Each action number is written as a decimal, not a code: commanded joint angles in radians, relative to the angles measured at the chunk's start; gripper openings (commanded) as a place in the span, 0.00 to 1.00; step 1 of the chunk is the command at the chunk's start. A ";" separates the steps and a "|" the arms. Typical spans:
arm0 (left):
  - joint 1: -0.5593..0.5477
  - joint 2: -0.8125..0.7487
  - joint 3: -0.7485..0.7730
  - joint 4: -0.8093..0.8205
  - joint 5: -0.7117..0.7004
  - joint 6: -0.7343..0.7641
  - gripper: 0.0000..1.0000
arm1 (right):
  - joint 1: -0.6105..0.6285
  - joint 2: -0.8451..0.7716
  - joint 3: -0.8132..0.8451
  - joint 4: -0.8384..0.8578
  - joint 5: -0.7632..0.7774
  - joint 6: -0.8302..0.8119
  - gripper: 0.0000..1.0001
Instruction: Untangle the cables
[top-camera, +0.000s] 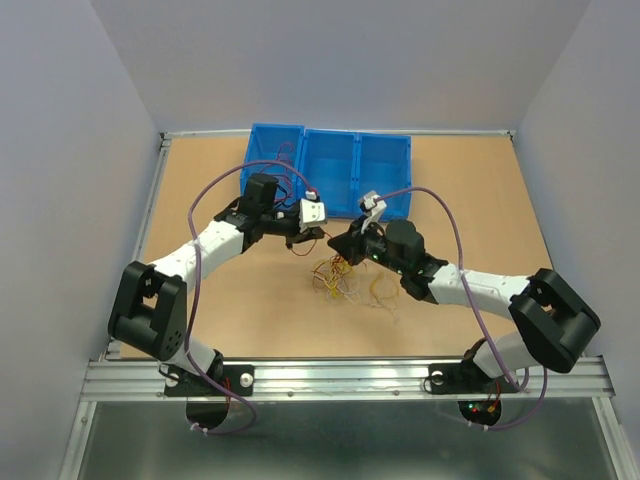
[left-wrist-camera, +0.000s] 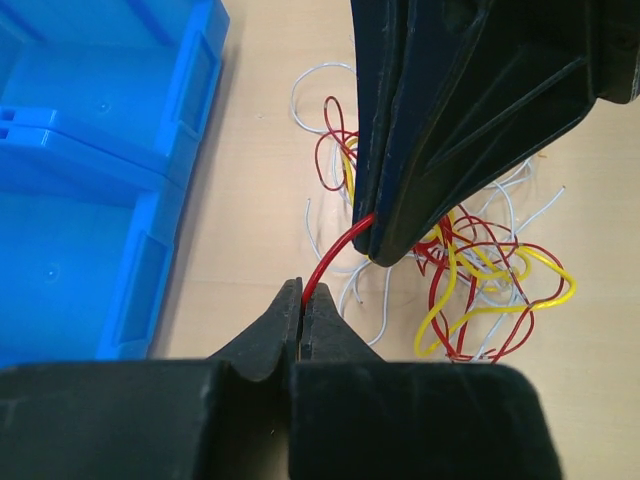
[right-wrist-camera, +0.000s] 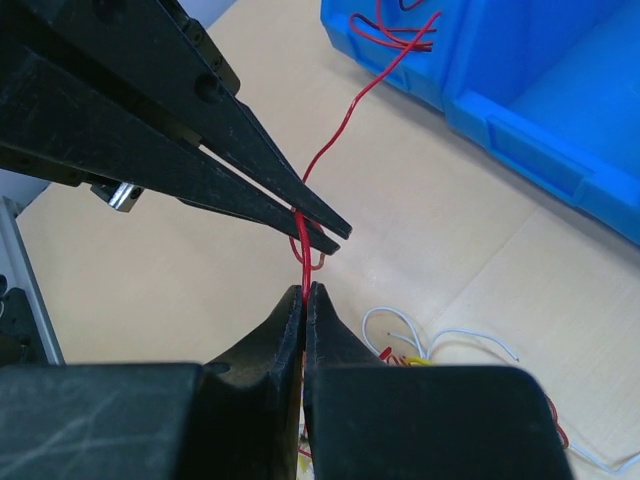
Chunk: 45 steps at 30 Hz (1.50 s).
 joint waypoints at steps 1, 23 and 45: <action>-0.005 -0.035 0.001 0.029 0.007 -0.005 0.00 | 0.014 0.021 0.067 0.070 -0.004 0.004 0.03; 0.119 -0.184 -0.013 0.089 0.222 -0.215 0.00 | 0.018 0.406 0.054 0.323 0.026 0.053 0.36; 0.498 -0.349 -0.250 0.880 0.015 -0.980 0.00 | 0.020 0.118 -0.250 0.219 0.324 0.013 0.46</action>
